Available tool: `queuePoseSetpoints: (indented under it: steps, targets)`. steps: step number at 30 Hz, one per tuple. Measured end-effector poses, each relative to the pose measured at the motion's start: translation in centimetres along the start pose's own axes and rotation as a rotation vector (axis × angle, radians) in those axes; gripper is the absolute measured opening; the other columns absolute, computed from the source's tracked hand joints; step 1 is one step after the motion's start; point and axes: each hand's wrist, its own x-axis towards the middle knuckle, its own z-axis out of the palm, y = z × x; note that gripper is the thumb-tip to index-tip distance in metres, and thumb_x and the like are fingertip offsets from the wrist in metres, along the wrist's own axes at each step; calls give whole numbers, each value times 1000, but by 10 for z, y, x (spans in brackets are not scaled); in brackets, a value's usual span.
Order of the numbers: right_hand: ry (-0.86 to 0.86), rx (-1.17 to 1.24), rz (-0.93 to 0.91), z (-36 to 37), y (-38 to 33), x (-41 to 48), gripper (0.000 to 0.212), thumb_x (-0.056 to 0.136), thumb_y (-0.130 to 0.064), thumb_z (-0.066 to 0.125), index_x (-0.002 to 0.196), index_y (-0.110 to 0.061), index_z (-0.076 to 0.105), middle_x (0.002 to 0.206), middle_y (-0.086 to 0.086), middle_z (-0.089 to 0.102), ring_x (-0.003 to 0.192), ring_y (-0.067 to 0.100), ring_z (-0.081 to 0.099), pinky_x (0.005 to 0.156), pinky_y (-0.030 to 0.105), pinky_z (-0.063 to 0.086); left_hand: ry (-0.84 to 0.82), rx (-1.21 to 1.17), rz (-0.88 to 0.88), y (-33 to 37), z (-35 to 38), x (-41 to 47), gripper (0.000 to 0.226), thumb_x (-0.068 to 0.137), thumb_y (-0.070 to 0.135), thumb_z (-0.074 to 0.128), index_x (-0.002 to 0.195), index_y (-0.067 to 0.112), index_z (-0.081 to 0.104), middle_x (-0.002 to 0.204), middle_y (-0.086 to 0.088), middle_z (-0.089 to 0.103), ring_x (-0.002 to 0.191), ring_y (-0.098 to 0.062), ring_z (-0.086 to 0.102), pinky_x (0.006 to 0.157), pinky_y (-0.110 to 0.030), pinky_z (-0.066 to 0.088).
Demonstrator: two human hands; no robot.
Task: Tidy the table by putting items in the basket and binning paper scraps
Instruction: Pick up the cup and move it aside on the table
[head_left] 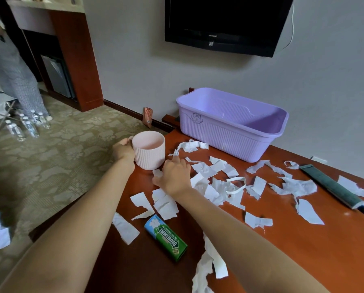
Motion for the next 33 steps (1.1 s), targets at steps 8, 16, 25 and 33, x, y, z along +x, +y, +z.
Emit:
queuePoseSetpoints:
  steps: [8, 16, 25, 33]
  targets:
    - [-81, -42, 62, -17, 14, 2, 28, 79, -36, 67, 84, -14, 51, 117, 11, 62, 116, 26, 56, 105, 40, 42, -25, 8, 4, -1, 2, -4, 30, 93, 3, 42, 96, 22, 65, 113, -8, 67, 101, -26, 63, 98, -40, 50]
    - [-24, 0, 35, -22, 25, -17, 35, 83, -35, 63, 106, -8, 61, 121, 11, 58, 116, 26, 53, 102, 39, 45, -150, -104, -145, 9, -2, -13, 38, 96, -1, 30, 121, 8, 58, 122, -9, 61, 98, -22, 63, 80, -28, 51]
    - [18, 137, 29, -49, 39, -58, 30, 87, -14, 54, 114, -4, 61, 121, 13, 59, 108, 27, 58, 91, 32, 50, 29, 157, -40, 26, -20, -74, 36, 97, 7, 37, 131, 4, 49, 128, -9, 56, 113, -29, 56, 94, -36, 48]
    - [10, 211, 85, -69, 69, -131, 27, 90, -12, 53, 111, 0, 65, 115, 16, 66, 103, 29, 62, 86, 30, 50, -865, 1058, 508, 2, -49, -159, 46, 81, -16, 39, 100, 16, 67, 97, 9, 56, 95, -11, 54, 94, -40, 48]
